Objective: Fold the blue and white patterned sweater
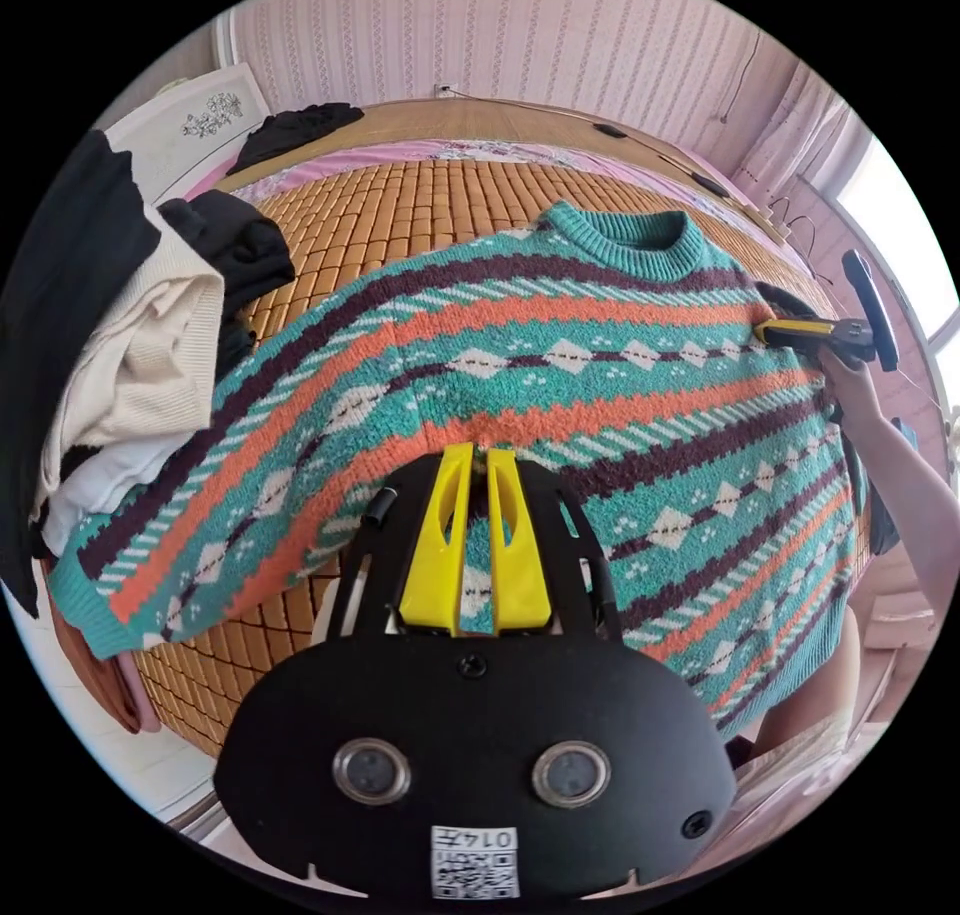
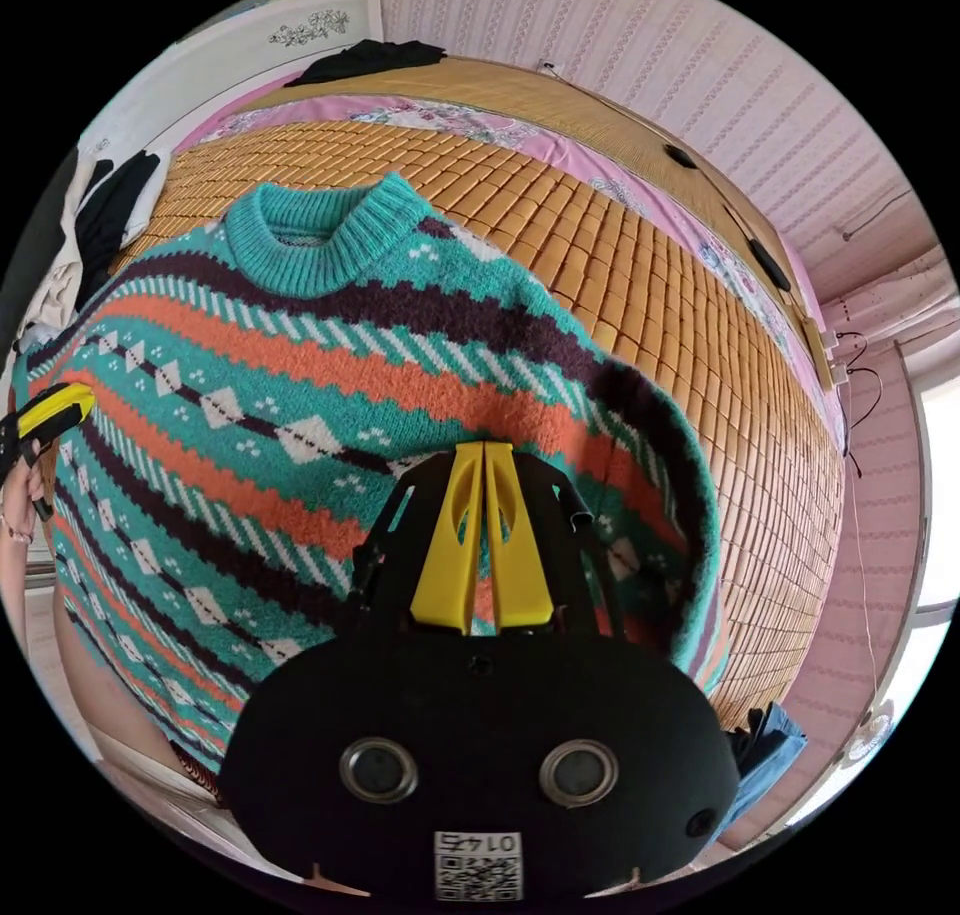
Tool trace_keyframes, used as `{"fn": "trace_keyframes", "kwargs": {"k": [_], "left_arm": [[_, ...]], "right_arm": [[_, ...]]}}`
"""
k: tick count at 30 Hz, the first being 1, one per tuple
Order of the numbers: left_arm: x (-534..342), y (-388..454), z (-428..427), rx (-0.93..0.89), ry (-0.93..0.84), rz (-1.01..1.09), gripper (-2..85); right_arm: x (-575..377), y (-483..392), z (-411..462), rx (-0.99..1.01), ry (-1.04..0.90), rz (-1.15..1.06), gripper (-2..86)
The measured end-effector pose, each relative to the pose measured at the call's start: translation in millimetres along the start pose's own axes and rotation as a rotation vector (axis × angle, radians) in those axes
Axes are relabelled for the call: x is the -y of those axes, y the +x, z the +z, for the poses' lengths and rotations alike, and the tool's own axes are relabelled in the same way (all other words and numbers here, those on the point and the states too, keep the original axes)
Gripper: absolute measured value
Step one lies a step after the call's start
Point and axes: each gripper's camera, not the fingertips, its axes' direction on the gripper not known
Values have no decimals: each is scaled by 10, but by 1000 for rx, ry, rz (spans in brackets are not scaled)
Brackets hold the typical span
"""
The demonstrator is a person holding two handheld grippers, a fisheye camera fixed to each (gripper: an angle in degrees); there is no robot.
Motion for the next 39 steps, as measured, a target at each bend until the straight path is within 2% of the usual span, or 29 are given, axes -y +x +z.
{"fn": "trace_keyframes", "kwargs": {"k": [6,8,11,14,16,18,21,24,27,30,34,37,39], "left_arm": [[428,134,148,30,-38,44,46],[239,112,-75,-21,5,42,56],[-517,64,-552,-87,62,50,70],[-1522,-67,-796,-134,-14,-25,94],[-2200,-159,-815,-226,-96,-121,112],[-2496,-144,-730,-259,-150,-163,118],[-2544,3,-507,-309,-207,-159,111],[-2397,184,-427,-190,-269,-79,76],[-2434,143,-654,-241,-212,-81,35],[-2581,150,-1027,-270,-135,-63,30],[-2803,362,-994,-173,-190,18,37],[-2854,374,-906,-146,-185,-52,50],[-2843,434,-1044,-91,-127,-57,48]], "right_arm": [[-39,367,-18,131,-25,130,0],[-348,388,-291,159,71,120,5],[-1282,347,-664,149,130,103,45],[-2467,263,-773,164,49,165,90],[-3113,191,-790,229,-15,232,110],[-3707,75,-785,337,-66,305,121],[-3937,-68,-702,394,-83,298,101],[-3923,-95,-638,329,-99,267,67],[-4032,6,-777,393,-48,261,34],[-4206,1,-1003,410,-19,214,30],[-4359,-132,-1026,418,-73,134,34],[-4384,-130,-959,393,-101,115,56],[-4400,58,-1121,333,-33,135,78]]}}
